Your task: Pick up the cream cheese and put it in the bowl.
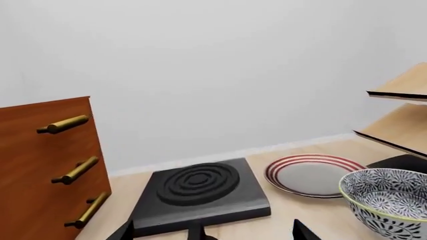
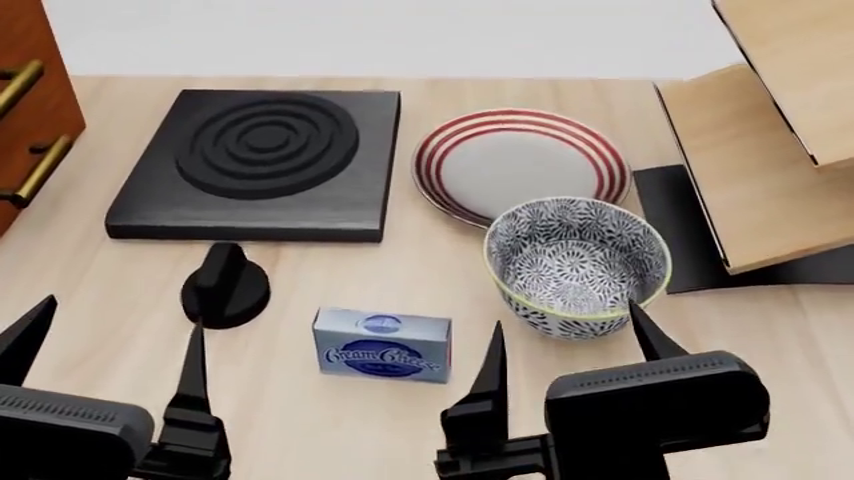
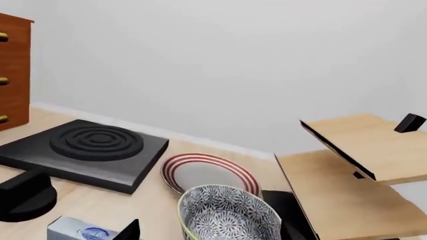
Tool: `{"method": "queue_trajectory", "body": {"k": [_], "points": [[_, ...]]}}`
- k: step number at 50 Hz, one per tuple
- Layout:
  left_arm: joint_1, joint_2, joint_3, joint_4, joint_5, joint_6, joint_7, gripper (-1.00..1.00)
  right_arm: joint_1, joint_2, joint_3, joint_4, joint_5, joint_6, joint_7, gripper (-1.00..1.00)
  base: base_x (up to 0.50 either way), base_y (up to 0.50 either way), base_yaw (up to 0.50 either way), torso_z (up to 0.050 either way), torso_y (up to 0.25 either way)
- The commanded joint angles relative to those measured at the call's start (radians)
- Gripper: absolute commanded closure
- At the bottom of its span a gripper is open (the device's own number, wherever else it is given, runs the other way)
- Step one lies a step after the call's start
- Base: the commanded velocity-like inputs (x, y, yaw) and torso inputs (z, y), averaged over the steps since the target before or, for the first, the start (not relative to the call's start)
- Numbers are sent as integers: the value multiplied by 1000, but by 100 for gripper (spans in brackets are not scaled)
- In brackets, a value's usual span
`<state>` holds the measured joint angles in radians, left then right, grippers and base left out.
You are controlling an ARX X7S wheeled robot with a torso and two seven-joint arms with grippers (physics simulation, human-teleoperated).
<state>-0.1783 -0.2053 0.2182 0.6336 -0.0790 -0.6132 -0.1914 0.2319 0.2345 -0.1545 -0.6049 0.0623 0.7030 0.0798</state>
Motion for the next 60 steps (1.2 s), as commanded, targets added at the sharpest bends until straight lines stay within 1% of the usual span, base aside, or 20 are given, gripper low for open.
{"method": "queue_trajectory", "body": {"k": [1,60], "points": [[3,-7,3,6,-5,0,-7,-100,-1,4,-2,-5,6,0,5,-100,305,0,0,0,0],[2,-34,19,34,-33,-18,-43,-100,-4,26,-15,-40,29,17,33,-100,293,0,0,0,1]]}}
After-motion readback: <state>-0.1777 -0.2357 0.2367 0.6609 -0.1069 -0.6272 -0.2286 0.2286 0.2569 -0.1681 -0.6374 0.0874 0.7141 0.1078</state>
